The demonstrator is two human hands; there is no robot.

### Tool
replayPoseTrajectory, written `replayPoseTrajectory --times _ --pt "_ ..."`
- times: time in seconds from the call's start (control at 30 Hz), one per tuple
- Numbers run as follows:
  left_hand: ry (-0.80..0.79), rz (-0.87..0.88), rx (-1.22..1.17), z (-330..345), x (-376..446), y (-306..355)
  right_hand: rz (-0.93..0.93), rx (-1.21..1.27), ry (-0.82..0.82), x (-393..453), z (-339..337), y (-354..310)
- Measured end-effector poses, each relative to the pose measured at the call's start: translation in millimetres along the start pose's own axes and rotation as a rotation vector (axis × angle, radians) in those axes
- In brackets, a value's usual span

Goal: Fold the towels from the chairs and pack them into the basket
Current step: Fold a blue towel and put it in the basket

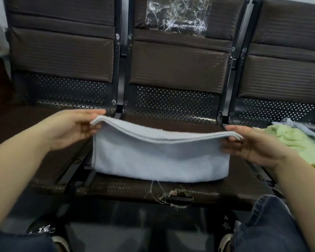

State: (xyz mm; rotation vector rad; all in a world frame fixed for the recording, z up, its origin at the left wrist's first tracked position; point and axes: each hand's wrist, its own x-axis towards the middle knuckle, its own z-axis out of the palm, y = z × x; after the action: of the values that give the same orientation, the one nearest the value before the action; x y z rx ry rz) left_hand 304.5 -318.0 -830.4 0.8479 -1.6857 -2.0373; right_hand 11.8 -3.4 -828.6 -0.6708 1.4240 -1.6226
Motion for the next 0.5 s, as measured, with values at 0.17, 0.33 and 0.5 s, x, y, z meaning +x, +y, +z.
replayPoseTrajectory --times 0.17,0.33,0.5 --pt "0.135 0.123 0.026 13.2 41.5 2.1 -0.170 0.050 0.270 52.6 1.8 5.6" --pt "0.135 -0.064 0.383 32.9 80.6 -36.1 0.002 -0.451 0.545 89.1 8.3 60.7" --pt "0.097 -0.197 0.609 58.5 106.7 -65.8 0.181 -0.581 0.501 109.0 8.5 90.6"
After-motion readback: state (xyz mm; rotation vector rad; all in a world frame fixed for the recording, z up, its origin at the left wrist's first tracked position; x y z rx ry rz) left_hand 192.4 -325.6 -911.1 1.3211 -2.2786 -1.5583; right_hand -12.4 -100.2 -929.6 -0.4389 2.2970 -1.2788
